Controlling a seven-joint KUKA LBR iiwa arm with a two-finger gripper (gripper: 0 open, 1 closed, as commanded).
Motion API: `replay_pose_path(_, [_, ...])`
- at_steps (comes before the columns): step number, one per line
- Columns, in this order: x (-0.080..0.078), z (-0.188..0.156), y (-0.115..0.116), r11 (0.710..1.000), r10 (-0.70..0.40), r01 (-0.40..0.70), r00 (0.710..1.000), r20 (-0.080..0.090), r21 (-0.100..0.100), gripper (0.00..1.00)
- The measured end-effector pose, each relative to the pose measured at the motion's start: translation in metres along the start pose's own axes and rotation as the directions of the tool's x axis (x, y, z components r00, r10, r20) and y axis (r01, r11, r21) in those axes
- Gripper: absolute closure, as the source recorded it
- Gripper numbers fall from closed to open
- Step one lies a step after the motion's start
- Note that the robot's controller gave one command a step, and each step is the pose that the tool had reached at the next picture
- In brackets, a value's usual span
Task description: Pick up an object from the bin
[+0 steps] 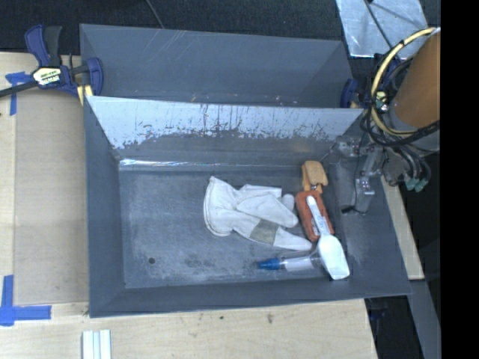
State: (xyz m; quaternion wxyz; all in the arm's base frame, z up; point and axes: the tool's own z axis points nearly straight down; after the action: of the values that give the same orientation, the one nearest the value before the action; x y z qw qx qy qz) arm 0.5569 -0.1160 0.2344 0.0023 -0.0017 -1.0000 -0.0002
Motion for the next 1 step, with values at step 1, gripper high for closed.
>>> replay_pose_path(1, [-0.0015,-0.0049,0.0005,1.0,-0.003,0.003,1.0,0.009,0.002,0.0])
